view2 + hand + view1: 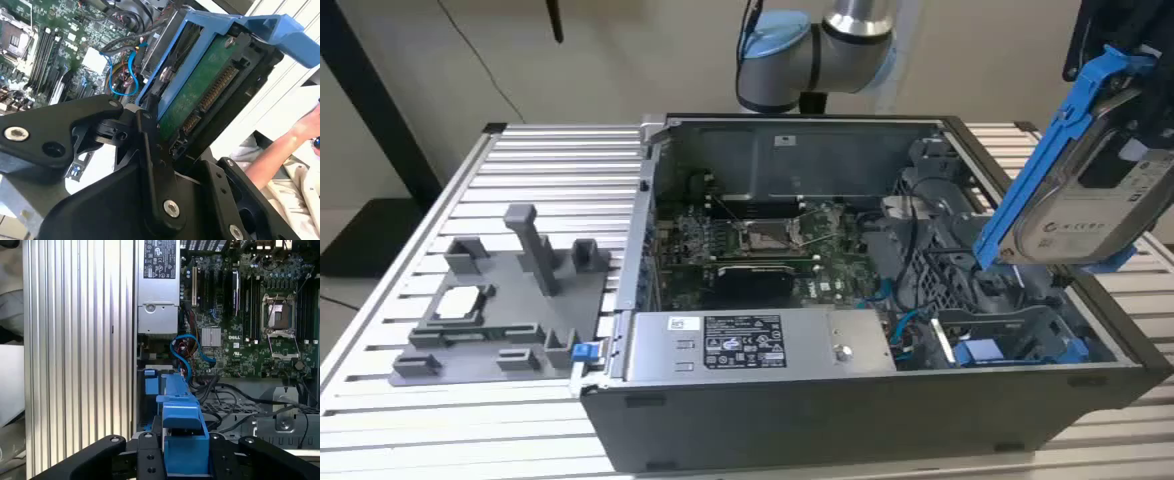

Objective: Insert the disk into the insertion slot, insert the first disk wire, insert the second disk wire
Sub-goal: 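Insert the disk into the insertion slot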

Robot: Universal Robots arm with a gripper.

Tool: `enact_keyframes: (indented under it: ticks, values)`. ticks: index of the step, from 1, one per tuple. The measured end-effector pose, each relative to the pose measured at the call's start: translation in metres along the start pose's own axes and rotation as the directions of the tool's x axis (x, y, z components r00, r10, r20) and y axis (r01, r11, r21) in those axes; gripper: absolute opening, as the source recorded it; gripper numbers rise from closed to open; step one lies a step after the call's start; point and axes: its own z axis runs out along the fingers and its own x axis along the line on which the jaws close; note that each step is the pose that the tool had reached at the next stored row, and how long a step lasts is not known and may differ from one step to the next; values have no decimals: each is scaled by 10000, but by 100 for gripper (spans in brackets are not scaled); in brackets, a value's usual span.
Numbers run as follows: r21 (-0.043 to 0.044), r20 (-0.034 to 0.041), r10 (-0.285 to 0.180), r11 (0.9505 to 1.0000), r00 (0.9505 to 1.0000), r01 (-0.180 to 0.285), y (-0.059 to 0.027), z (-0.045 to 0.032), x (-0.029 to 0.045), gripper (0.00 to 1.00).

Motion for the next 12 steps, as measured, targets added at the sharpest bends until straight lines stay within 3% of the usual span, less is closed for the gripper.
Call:
enact_keyframes:
  ticks: [12]
  values:
    - [-13,0,0,10000,10000,0,-1,12,0,0]
